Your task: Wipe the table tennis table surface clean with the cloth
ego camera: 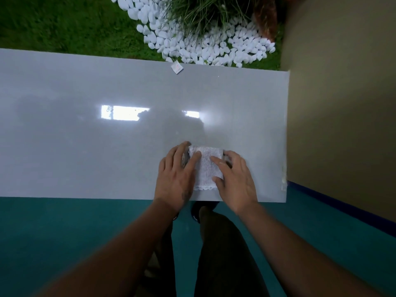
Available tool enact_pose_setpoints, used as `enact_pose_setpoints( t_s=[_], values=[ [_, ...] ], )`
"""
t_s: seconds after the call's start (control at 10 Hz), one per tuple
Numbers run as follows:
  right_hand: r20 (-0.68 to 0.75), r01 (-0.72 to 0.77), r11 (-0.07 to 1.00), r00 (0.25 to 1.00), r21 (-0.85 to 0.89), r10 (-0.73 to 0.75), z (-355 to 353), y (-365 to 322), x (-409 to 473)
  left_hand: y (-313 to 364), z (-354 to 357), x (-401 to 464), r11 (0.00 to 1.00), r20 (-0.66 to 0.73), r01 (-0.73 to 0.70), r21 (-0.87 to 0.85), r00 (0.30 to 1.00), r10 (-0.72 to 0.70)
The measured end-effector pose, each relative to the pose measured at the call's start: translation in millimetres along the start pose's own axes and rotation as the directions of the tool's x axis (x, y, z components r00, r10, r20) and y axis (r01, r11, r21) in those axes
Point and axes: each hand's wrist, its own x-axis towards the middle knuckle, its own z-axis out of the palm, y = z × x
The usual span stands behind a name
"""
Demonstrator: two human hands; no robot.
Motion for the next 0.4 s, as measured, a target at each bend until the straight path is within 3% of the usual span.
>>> enact_pose_setpoints(
  t_s=[0.1, 0.2, 0.3, 0.4],
  values=[
    [0.048, 0.018, 0.999, 0.999, -0.028, -0.017, -5.2, 0.7, 0.3, -1.8, -4.4, 1.7, 0.995, 0.086, -0.066, 0.071, 0.994, 0.060],
    [0.070, 0.002, 0.998, 0.998, 0.057, -0.006, -19.0, -3.2, 1.9, -0.1, -10.1, 3.4, 0.985, 0.173, -0.119, 0.128, 0.980, 0.096],
    [-0.025, -0.042, 0.967, 0.998, 0.252, 0.050, -42.5, -9.9, 5.5, -0.9, -8.6, 5.1, 0.971, 0.208, -0.162, 0.175, 0.970, 0.124],
    [-0.232, -0.034, 0.851, 0.956, 0.524, 0.180, -87.0, -30.3, 13.3, 2.3, -8.4, 6.3, 0.966, 0.222, -0.160, 0.203, 0.968, 0.114]
  ],
)
